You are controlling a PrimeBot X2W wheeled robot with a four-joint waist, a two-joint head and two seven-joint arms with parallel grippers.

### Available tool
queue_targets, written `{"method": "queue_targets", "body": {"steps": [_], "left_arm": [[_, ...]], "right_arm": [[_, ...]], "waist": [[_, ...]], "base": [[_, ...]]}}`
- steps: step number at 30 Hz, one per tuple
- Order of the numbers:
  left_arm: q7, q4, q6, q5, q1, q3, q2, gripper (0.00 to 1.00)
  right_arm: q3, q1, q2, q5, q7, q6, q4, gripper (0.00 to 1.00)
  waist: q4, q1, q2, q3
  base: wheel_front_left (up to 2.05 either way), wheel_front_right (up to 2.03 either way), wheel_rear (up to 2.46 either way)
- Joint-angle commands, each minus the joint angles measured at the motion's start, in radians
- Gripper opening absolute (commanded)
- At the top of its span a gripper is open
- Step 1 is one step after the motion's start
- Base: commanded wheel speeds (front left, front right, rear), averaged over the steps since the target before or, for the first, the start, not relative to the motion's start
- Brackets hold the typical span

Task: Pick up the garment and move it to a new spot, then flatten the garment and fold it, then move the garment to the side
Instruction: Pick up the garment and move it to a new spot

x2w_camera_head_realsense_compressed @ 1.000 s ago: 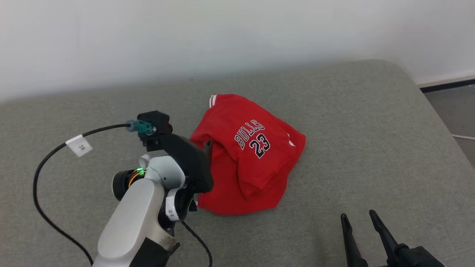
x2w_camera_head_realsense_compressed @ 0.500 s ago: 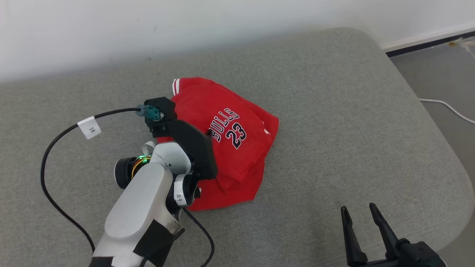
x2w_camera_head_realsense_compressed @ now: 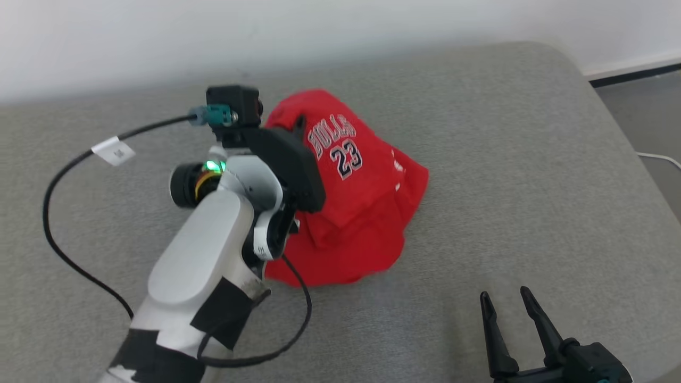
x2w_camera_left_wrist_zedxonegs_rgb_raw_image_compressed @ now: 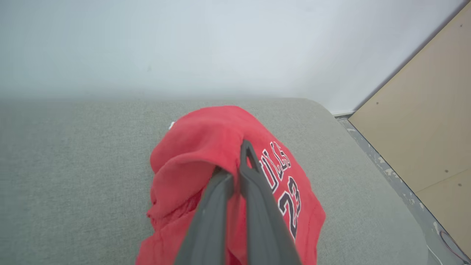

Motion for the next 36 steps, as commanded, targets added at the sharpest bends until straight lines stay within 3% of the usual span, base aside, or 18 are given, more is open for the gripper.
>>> {"method": "queue_targets", "body": {"steps": [1, 5, 9, 12, 20, 27, 36], "left_arm": [[-0.016, -0.006, -0.007, 0.01, -0.029, 0.002, 0.01, 0.0], [-0.038, -0.06, -0.033, 0.049, -0.09, -0.001, 0.064, 0.0], [-0.02, -0.15, -0.054, 0.082, -0.157, 0.013, 0.159, 0.0], [-0.009, -0.233, -0.094, 0.097, -0.21, 0.033, 0.245, 0.0], [-0.073, -0.28, -0.11, 0.11, -0.226, 0.125, 0.402, 0.0], [-0.209, -0.22, -0.118, 0.133, -0.146, 0.193, 0.5, 0.0], [-0.37, -0.048, -0.116, 0.085, -0.047, 0.256, 0.49, 0.0]], "right_arm": [[0.005, 0.002, -0.001, -0.01, -0.005, 0.003, -0.004, 1.0], [0.025, 0.002, -0.001, -0.011, -0.002, 0.003, -0.013, 1.0], [0.062, -0.007, -0.001, -0.011, 0.008, 0.003, -0.029, 1.0], [0.098, -0.019, -0.001, -0.017, 0.018, 0.003, -0.051, 1.0], [0.148, -0.073, -0.001, -0.043, 0.057, 0.003, -0.13, 1.0], [0.164, -0.106, -0.001, -0.09, 0.111, 0.003, -0.203, 1.0], [0.166, -0.127, -0.002, -0.142, 0.173, 0.003, -0.283, 1.0]], "waist": [[0.045, -0.0001, -0.0001, -0.004], [0.121, -0.0001, -0.0001, -0.008], [0.203, -0.0001, -0.0001, -0.003], [0.294, -0.0001, -0.0001, 0.013], [0.419, -0.0001, -0.0001, 0.106], [0.45, -0.0001, -0.0001, 0.2], [0.409, -0.0001, -0.0001, 0.309]], "base": [[0.0, 0.0, 0.0], [0.0, 0.0, 0.0], [0.0, 0.0, 0.0], [0.0, 0.0, 0.0], [0.0, 0.0, 0.0], [0.0, 0.0, 0.0], [0.0, 0.0, 0.0]]}}
